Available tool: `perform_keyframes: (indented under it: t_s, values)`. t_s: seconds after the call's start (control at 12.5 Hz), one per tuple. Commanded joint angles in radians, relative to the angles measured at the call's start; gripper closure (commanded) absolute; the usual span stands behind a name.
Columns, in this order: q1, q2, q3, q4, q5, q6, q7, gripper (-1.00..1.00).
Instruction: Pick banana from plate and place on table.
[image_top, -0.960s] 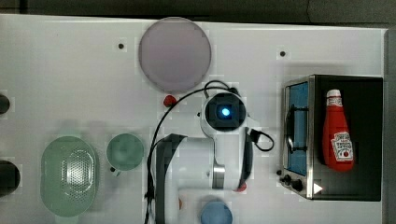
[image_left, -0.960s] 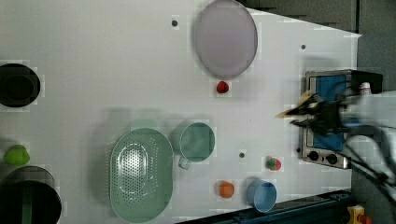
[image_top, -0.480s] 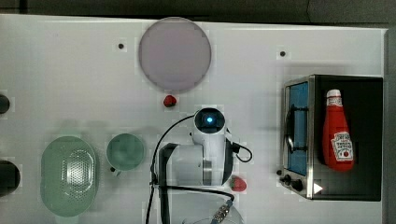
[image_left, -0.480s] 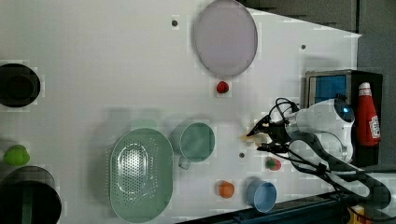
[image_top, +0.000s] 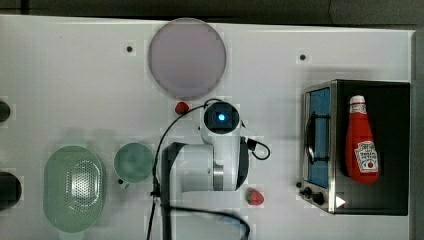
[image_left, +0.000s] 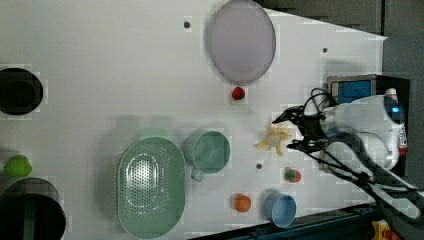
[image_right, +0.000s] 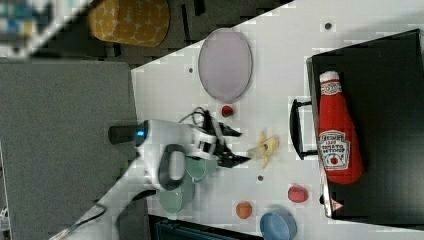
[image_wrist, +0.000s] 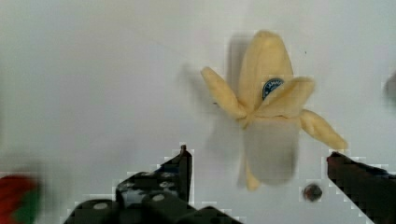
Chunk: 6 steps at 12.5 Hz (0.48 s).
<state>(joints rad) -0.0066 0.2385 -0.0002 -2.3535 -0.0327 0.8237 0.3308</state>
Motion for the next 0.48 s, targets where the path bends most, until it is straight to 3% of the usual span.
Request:
perform_keyframes:
  t_s: [0.08,0.48]
  values:
    - [-0.002,-0.205,0.008,0.169,-0.008,-0.146,-0.148,-1.0]
    - [-0.002,-0.317,0.01,0.519,0.013,-0.58,-0.247,-1.0]
